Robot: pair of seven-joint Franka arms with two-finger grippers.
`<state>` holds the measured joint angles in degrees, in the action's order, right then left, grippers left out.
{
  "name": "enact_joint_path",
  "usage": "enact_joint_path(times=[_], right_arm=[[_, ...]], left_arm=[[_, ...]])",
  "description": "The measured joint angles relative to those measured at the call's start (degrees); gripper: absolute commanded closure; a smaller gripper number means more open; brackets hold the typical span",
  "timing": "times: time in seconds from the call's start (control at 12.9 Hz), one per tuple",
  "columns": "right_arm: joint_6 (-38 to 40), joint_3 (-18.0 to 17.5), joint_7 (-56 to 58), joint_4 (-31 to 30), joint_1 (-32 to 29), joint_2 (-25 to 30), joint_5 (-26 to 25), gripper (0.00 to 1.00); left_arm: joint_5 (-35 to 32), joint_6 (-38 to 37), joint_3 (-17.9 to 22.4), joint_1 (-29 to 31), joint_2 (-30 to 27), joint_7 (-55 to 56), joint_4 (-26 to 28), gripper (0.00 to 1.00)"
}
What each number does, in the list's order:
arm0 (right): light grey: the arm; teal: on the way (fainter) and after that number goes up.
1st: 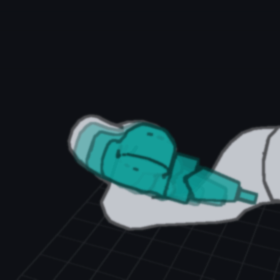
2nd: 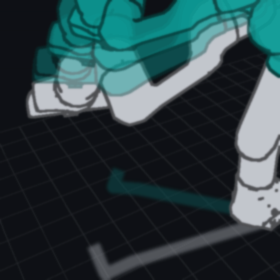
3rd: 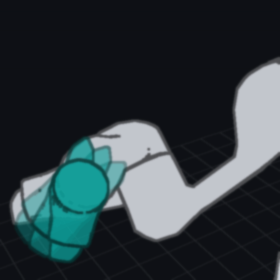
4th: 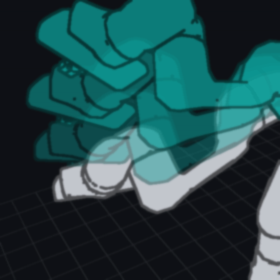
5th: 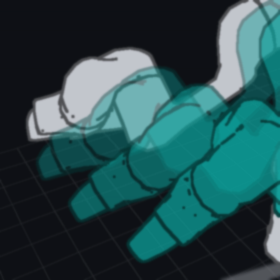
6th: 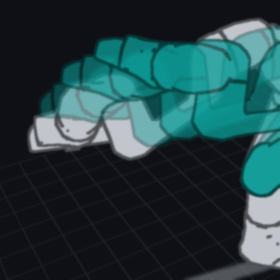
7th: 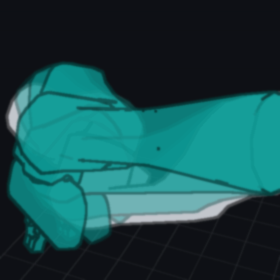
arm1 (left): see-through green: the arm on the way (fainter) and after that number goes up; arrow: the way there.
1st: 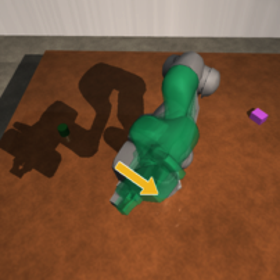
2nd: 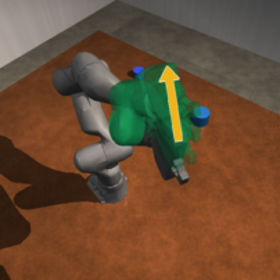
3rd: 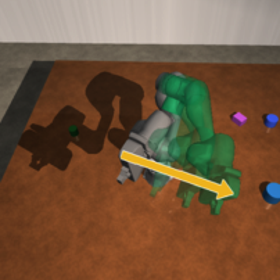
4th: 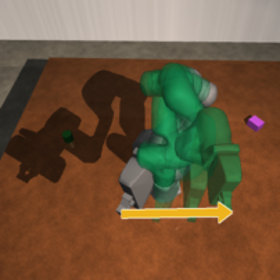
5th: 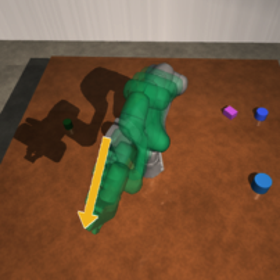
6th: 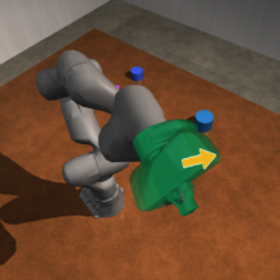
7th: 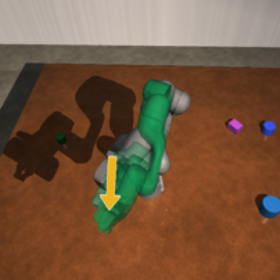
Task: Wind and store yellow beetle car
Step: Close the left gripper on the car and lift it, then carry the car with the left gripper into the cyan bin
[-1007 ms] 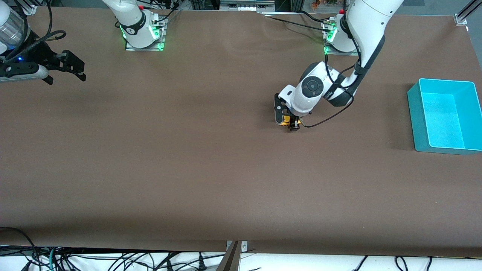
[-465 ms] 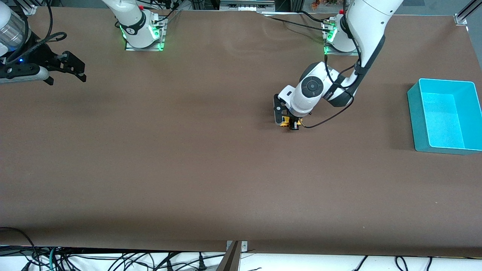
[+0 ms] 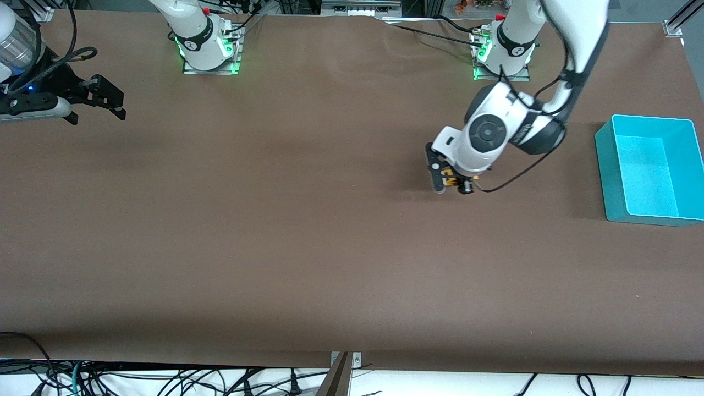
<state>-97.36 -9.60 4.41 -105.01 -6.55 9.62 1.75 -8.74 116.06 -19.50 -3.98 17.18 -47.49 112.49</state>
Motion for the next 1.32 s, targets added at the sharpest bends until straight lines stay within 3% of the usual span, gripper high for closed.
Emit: enact_joint_path(times=[0.31,0.62,1.32], right_arm=[[0.0,0.0,0.0,0.0,0.0,-0.1,0.0,0.0],[0.0,0.1,0.0,0.0,0.1,-0.1,0.0,0.0],[0.0,0.1,0.0,0.0,0.1,-0.1,-0.1,0.0]], left_arm=[[0.0,-15.4,0.1,5.5,-1.7,1.1,-10.5,1.0],[0.0,-21.0,0.6,14.8,-2.0,5.6,-18.1,1.0],[-1.2,-22.5,1.3,41.9,1.2,6.8,-18.1,1.0]])
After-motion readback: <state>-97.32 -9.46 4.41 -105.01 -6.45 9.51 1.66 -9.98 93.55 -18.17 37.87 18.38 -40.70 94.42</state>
